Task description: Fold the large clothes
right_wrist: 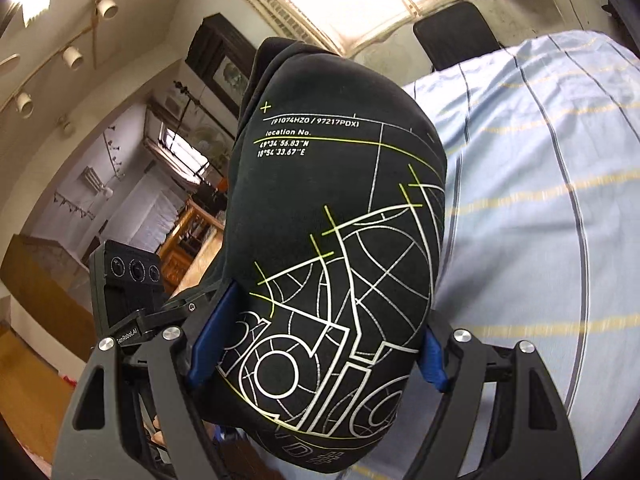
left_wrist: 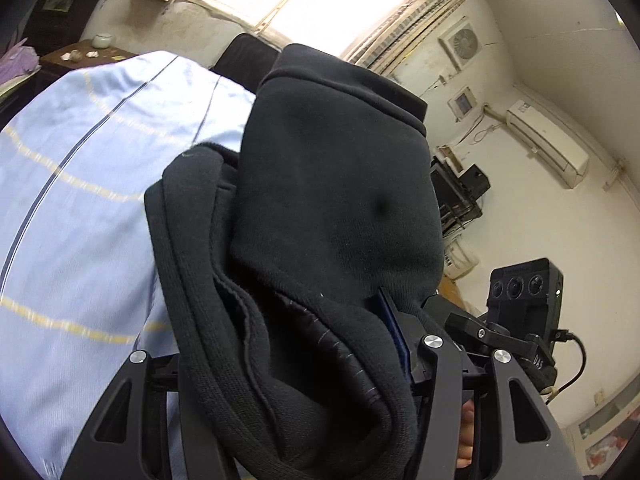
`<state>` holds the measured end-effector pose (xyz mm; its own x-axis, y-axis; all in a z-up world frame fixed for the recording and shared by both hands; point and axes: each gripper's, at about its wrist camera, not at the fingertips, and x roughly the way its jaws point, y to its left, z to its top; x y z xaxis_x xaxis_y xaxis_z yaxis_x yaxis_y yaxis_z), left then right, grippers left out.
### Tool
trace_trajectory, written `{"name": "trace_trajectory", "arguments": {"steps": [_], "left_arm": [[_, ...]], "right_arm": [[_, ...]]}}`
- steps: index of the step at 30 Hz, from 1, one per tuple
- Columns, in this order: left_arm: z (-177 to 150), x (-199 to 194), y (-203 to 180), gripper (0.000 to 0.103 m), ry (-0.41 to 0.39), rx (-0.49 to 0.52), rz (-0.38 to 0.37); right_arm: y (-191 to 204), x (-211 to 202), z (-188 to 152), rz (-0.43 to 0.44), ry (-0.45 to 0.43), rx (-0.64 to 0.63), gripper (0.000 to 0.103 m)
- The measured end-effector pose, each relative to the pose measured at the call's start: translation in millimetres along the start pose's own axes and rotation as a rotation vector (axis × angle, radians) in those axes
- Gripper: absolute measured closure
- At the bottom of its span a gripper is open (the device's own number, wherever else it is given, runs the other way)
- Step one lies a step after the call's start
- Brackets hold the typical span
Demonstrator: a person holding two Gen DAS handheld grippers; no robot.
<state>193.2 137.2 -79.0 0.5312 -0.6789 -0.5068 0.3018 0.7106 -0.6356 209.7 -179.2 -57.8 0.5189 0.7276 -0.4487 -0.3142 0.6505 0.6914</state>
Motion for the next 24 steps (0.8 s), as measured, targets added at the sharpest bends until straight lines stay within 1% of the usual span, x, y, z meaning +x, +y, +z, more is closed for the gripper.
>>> {"name": "trace_trajectory", "arguments": {"steps": [3,5,6,7,8,9,10,11,12,14,15,19,20,22,23,24], "left_arm": [[-5.3,8.5,15.7,0.048,0.015,-0.037,0.011],[-1.5,19.0,23.7,0.048,0.025,-0.048,0.028],[0.6,25.6,27.9,0.048,0.032,-0.046,0.05],[2.6,33.6,30.3,0.048,0.039,-0.036,0.088],[2.7,45.5,37.2,0.048,0.058,-0.027,0.154],[0.7,56.8,44.0,0.048,0.089,-0.036,0.2],[-3.3,73.9,53.9,0.046,0.137,-0.058,0.244],[-6.1,79.3,58.6,0.044,0.145,-0.07,0.258],[-7.5,80.7,62.0,0.044,0.142,-0.077,0.261],[-6.4,78.3,62.2,0.044,0.141,-0.066,0.263],[-6.6,78.0,61.8,0.044,0.142,-0.061,0.269],[-13.2,70.2,54.6,0.042,0.116,-0.073,0.293],[-16.4,64.8,54.5,0.042,0.106,-0.073,0.303],[-23.4,50.8,46.8,0.043,0.075,-0.053,0.342],[-24.9,43.0,41.2,0.043,0.062,-0.042,0.357],[-27.5,36.1,33.1,0.044,0.043,-0.022,0.382]], "right_arm": [[-4.2,8.0,-16.3,-0.01,0.031,0.0,0.027],[-10.5,16.9,-18.4,-0.022,0.05,0.014,0.027],[-12.5,21.2,-17.7,-0.029,0.055,0.018,0.027],[-15.0,25.9,-16.4,-0.04,0.06,0.014,0.027],[-20.7,34.3,-13.9,-0.06,0.076,-0.001,0.027],[-28.9,42.2,-13.0,-0.084,0.088,0.008,0.027],[-37.8,51.3,-14.1,-0.116,0.101,0.033,0.027],[-52.9,68.1,-16.6,-0.178,0.147,0.053,0.022],[-57.7,75.2,-18.5,-0.187,0.165,0.055,0.02],[-68.0,85.4,-22.2,-0.144,0.209,0.101,0.018],[-68.3,85.3,-21.7,-0.139,0.212,0.104,0.018],[-63.4,82.6,-20.7,-0.163,0.203,0.06,0.017],[-58.2,77.6,-20.4,-0.181,0.184,0.047,0.017],[-54.7,66.5,-15.6,-0.239,0.127,0.02,0.016],[-48.8,54.3,-15.2,-0.286,0.077,-0.004,0.014],[-43.9,45.9,-13.7,-0.312,0.045,-0.022,0.01]]}}
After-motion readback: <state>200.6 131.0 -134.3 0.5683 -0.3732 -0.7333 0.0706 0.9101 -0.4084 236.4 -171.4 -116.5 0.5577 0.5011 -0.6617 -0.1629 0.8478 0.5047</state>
